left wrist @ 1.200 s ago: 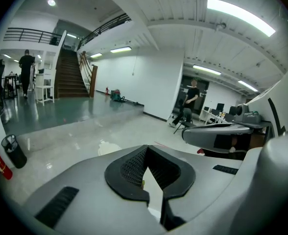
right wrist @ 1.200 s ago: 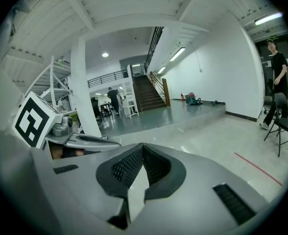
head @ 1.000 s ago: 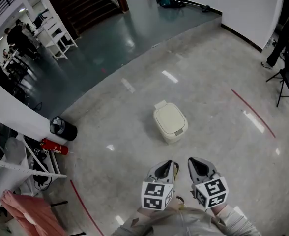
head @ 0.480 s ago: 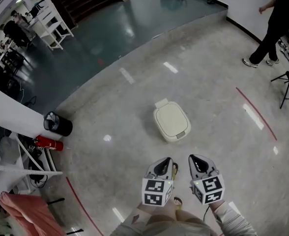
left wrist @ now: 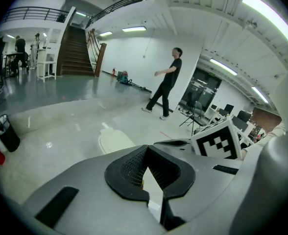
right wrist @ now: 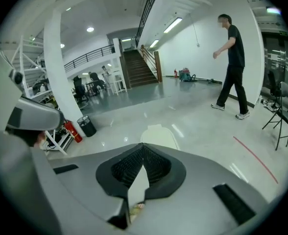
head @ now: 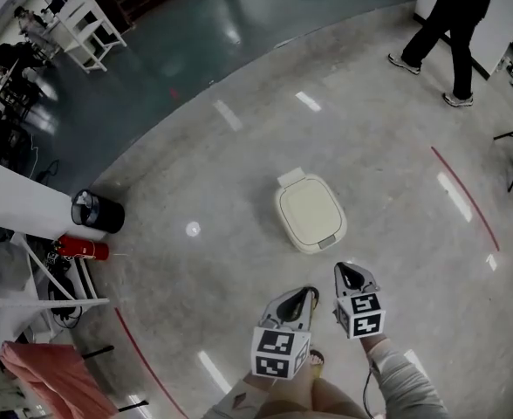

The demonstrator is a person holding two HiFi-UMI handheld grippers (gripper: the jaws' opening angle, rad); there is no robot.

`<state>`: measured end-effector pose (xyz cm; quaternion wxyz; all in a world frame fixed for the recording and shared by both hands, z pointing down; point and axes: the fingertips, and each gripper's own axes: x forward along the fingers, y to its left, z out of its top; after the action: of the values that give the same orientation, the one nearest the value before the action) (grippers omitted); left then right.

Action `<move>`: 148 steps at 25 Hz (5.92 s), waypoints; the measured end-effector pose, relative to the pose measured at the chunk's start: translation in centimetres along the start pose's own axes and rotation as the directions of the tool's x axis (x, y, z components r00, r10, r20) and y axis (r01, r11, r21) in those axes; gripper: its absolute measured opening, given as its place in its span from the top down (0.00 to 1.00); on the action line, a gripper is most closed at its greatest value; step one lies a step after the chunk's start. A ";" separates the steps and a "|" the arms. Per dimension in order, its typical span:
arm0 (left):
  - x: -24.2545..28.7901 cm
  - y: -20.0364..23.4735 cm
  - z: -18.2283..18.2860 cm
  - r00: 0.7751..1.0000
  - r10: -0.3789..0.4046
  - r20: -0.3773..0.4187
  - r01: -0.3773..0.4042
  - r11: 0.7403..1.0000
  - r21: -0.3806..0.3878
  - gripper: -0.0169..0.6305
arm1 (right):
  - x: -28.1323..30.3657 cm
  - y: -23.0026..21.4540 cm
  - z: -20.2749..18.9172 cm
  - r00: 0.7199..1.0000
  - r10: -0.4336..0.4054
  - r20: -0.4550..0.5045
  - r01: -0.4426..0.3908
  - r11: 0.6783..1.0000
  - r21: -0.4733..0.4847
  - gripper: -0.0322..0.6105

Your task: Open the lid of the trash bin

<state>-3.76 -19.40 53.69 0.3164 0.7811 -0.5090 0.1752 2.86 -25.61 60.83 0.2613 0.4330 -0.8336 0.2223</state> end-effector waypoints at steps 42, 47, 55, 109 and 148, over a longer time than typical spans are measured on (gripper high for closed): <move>14.0 8.5 -8.2 0.992 0.039 -0.123 -0.051 0.994 -0.098 0.97 | 21.5 -7.3 -15.9 0.961 -0.044 -0.274 0.054 0.998 0.028 0.95; 13.9 8.2 -8.4 0.992 0.032 -0.125 -0.045 0.994 -0.104 0.97 | 21.5 -7.2 -15.9 0.964 -0.052 -0.261 0.058 0.998 0.015 0.95; 13.8 7.4 -8.3 0.991 0.023 -0.130 -0.037 0.994 -0.104 0.97 | 21.4 -7.7 -15.6 0.963 -0.059 -0.263 0.070 0.997 0.033 0.95; -9.2 -7.4 -3.0 0.999 -0.035 -0.022 0.036 0.998 0.047 0.97 | -19.1 10.0 -0.7 0.988 0.143 0.058 -0.137 0.985 -0.106 0.95; -17.6 -13.9 -1.5 0.991 -0.086 0.107 0.067 0.983 0.170 0.97 | -31.3 13.0 4.0 0.932 0.184 0.312 -0.150 0.980 -0.130 0.95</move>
<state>1.47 -2.46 39.92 0.2274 0.8323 -0.4796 0.1598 6.27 -2.20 36.26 0.1237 0.3769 -0.9092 0.1264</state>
